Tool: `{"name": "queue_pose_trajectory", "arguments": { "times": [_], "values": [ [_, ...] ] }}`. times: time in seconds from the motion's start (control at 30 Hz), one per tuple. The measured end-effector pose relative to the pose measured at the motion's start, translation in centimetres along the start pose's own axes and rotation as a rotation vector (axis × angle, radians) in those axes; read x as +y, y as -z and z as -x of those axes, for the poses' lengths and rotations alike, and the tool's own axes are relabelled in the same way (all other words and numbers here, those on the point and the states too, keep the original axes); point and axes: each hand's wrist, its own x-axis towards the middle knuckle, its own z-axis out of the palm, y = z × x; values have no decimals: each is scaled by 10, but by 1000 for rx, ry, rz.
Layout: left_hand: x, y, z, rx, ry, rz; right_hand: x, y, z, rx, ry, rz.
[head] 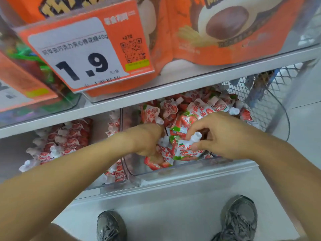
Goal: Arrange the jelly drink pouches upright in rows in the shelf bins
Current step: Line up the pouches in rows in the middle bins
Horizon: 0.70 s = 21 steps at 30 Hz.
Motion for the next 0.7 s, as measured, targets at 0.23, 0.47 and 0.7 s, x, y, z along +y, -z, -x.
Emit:
{"name": "queue_pose_trajectory", "arguments": {
  "times": [0.23, 0.47, 0.7],
  "values": [
    [-8, -2, 17, 383, -77, 174, -10, 0, -9, -58, 43, -81],
    [-14, -5, 15, 95, -227, 34, -23, -28, -24, -144, 56, -39],
    [-13, 15, 25, -181, -266, -89, -45, -46, -35, -227, -35, 176]
  ]
}}
